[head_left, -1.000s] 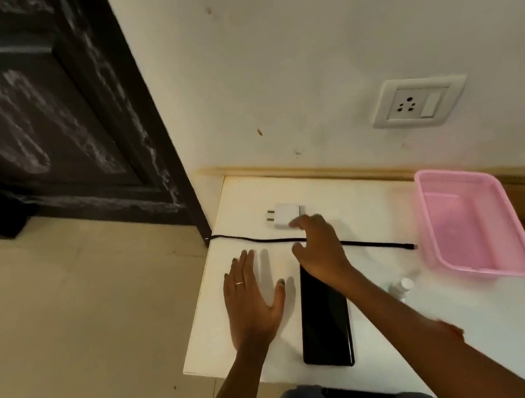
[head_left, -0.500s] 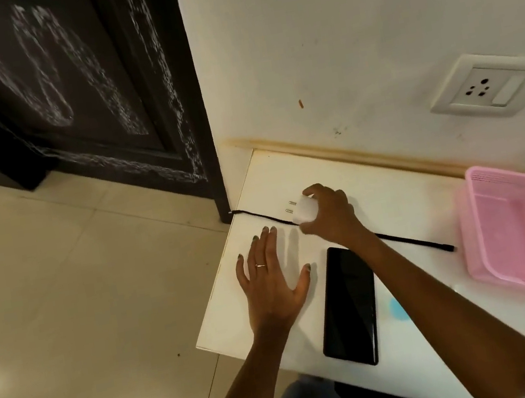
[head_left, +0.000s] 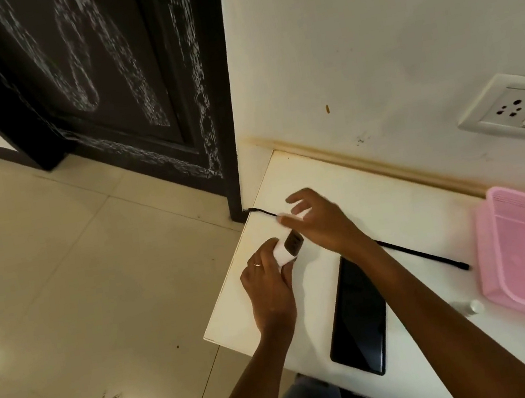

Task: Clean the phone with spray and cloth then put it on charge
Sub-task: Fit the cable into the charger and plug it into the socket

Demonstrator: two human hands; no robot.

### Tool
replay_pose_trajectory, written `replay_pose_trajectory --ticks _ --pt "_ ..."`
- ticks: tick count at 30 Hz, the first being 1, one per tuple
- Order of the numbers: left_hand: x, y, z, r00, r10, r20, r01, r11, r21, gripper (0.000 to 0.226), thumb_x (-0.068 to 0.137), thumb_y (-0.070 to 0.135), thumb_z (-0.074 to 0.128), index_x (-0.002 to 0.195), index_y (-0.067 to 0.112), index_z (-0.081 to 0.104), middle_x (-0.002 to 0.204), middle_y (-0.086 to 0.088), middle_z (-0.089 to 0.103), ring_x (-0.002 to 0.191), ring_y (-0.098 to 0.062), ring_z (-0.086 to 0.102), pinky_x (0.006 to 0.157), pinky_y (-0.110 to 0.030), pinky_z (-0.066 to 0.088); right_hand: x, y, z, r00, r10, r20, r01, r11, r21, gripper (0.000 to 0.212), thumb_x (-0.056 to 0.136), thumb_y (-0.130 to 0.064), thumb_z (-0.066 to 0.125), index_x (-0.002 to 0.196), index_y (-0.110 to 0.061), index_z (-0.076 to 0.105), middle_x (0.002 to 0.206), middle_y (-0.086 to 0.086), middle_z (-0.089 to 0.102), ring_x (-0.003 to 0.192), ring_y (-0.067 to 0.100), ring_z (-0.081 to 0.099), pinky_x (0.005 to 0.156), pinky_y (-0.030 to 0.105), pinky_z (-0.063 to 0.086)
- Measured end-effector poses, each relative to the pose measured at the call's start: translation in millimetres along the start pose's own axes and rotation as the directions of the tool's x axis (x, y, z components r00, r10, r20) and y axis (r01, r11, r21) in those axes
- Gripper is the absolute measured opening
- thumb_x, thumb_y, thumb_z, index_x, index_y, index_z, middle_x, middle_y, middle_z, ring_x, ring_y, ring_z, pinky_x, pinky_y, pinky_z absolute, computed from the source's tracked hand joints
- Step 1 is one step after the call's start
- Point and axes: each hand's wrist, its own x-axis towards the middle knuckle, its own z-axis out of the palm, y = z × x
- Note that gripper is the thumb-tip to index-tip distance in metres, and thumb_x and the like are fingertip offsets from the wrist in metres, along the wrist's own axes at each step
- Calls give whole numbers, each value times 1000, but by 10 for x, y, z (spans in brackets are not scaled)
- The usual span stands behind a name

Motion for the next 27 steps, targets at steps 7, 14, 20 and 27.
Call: replay_pose_trajectory --ticks 7,14,20,27 --pt "50 10 2 984 -157 -87 139 973 -185 41 93 45 48 133 34 40 143 2 47 126 -23 44 109 -46 35 543 196 374 996 -46 -75 19 946 -324 32 88 -31 61 111 -8 61 114 10 61 108 25 54 91 39 47" --pt "52 20 33 984 -148 -95 130 976 -177 43 94 42 50 135 31 41 144 0 46 128 -24 43 110 -45 33 536 325 554 977 -45 -208 -38 925 -379 13 92 -18 55 93 -7 62 98 9 65 95 27 58 71 32 41" --pt "40 -12 32 993 -91 -75 80 987 -139 39 91 49 49 128 40 39 140 1 48 124 -23 43 108 -47 36 260 -21 90 929 -44 -368 81 993 86 14 94 0 38 100 -6 50 88 14 65 78 27 63 69 22 48" --pt "-11 23 -102 997 43 -63 -49 994 -97 42 94 41 52 132 24 45 125 -7 56 116 -28 49 102 -44 38 -568 -694 -829 775 -291 -561 410 907 96 26 94 -2 43 113 -16 53 88 -3 63 68 7 66 63 18 53"
